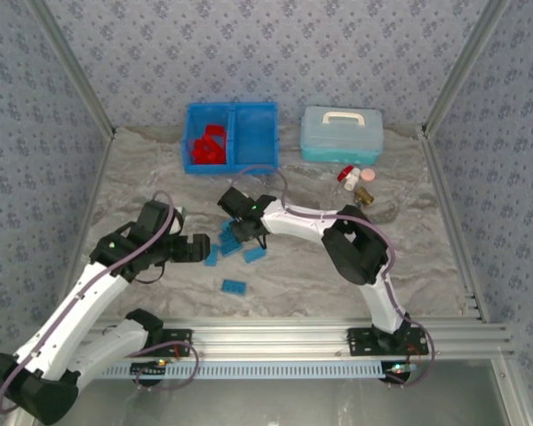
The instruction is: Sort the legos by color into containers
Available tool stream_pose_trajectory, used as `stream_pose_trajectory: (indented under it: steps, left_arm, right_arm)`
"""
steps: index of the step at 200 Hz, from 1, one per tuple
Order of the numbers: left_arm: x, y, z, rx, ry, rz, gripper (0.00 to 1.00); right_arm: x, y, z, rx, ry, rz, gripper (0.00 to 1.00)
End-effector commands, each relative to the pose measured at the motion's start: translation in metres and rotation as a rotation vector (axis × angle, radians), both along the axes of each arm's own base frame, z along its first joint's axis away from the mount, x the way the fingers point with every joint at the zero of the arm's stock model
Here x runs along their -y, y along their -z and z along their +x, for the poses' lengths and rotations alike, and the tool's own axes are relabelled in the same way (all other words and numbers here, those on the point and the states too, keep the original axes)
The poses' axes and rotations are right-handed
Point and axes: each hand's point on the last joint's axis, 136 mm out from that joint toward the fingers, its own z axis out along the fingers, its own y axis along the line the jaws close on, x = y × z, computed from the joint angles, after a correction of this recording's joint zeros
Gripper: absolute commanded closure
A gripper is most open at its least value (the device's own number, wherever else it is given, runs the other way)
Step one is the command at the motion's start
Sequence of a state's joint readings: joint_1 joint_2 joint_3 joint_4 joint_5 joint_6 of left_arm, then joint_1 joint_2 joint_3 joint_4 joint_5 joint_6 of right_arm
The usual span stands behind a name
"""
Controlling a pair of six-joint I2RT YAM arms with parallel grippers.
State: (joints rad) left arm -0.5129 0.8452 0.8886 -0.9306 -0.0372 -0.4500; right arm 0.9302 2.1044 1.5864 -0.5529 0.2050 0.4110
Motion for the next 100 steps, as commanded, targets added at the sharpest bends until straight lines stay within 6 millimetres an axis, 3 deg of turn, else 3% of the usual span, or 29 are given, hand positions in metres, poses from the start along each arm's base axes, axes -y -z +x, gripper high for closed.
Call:
stream_pose_trajectory:
  steps: [1, 45, 77, 100]
  left_arm:
    - [0.003, -0.017, 0.006, 0.104, 0.047, -0.010, 0.01]
    - [-0.008, -0.021, 0.007, 0.144, 0.029, 0.033, 0.01]
    - [-0.009, -0.018, 0.007, 0.135, 0.019, 0.039, 0.01]
    - [-0.010, -0.018, 0.007, 0.136, 0.018, 0.042, 0.01]
  right_arm:
    - [0.000, -0.003, 0.011, 0.037, 0.045, -0.010, 0.55]
    - [0.002, 0.003, 0.009, 0.023, 0.048, -0.013, 0.51]
    - [0.010, 0.010, 0.016, 0.020, 0.080, -0.029, 0.54]
    - [0.012, 0.021, 0.016, -0.013, 0.096, -0.031, 0.51]
